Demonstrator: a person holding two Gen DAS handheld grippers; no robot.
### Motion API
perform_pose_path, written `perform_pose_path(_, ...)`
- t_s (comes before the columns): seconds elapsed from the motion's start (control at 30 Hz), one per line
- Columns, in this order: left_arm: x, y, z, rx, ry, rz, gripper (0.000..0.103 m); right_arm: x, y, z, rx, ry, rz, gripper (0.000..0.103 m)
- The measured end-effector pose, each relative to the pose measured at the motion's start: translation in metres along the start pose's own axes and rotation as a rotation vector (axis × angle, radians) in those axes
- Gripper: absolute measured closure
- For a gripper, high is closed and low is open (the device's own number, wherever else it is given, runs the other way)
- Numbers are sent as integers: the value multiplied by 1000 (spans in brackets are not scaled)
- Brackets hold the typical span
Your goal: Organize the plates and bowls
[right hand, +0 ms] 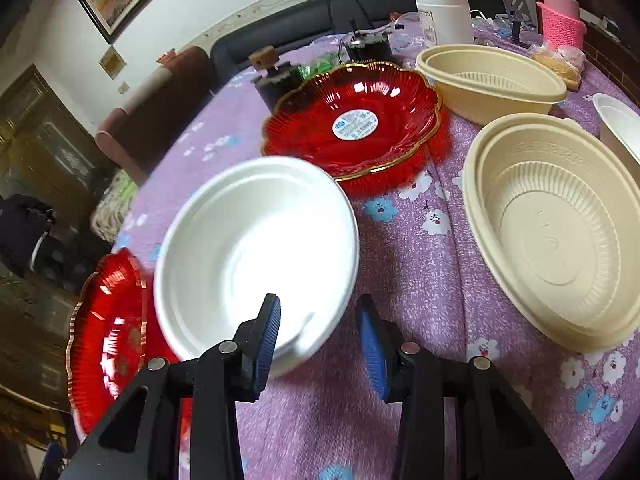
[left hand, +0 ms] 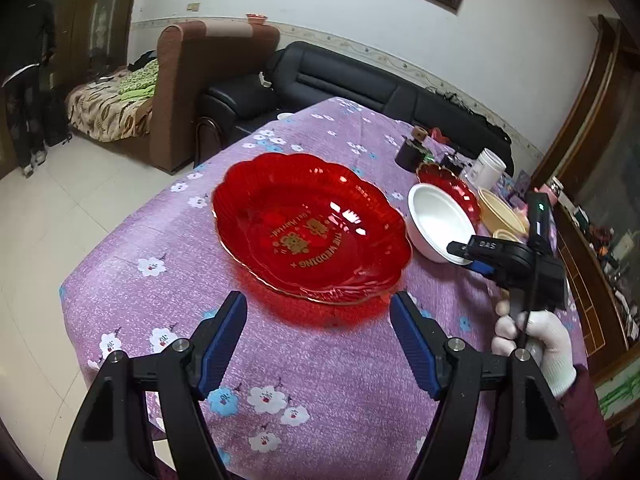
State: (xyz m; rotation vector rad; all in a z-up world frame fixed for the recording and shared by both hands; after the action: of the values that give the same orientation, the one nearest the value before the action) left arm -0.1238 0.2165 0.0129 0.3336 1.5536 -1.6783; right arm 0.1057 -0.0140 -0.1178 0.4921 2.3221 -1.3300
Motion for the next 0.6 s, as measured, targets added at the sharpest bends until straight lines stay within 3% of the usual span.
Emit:
perform_pose_path(0.13,2,-2,10,16,22,-3,30,12,-20,1,-59,-21,-34,90)
perform_pose_path(0.23,4,0,21,34,41,-19,30,28,-42,6,-83,-34,-80,90)
perform_pose_path(0.43,21,5,57,102,114,-59,29,81,-83,25,-182,-23,-272,90)
perform_pose_path(0.6,42,19,94,167,174,-140,29,98,-103,36,-235,4,-313,90)
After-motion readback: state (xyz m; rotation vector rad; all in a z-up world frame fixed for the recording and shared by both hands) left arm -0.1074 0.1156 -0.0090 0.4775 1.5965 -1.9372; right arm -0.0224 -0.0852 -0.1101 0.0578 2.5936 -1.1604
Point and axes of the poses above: each gripper's, at about its wrist camera, not at the fingertips, and y roughly the way its jaws point, z to its right, x to its underside, the point moved 10 cm from there along y, roughly the way its jaws point, and after that the axes turned 6 degrees about -x, right-handed, at the moved point
